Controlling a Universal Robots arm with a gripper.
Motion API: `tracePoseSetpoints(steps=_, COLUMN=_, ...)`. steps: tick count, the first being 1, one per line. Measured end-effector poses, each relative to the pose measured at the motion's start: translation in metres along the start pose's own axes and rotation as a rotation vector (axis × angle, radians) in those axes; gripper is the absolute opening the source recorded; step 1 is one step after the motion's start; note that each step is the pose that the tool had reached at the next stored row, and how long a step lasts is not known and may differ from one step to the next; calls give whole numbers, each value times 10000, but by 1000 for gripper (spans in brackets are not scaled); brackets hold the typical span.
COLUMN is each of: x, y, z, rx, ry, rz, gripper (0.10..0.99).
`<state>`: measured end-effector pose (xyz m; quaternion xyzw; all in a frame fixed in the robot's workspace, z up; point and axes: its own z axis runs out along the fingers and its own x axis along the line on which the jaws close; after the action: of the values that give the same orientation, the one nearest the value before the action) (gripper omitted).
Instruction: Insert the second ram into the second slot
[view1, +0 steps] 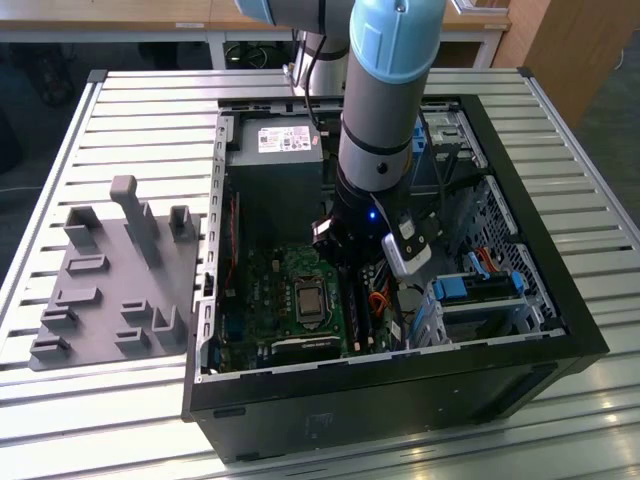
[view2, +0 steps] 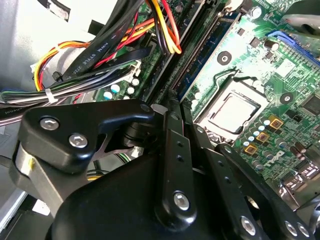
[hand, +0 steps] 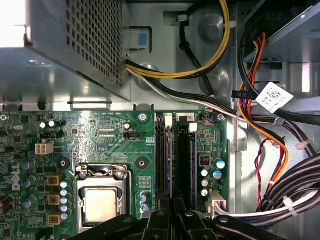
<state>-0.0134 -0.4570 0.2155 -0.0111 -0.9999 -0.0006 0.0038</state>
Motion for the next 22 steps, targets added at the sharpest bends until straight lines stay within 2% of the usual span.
tracePoseSetpoints(steps=8, x=0, y=0, z=25, rx=2, ry=1, rz=0, gripper=137)
tracePoseSetpoints(steps=14, x=2, y=-2, z=-10, rx=-1, ry=0, rz=1, gripper=137)
tracePoseSetpoints(steps=22, x=1, y=-7, z=-7, rx=7, ry=0, rz=13, gripper=137)
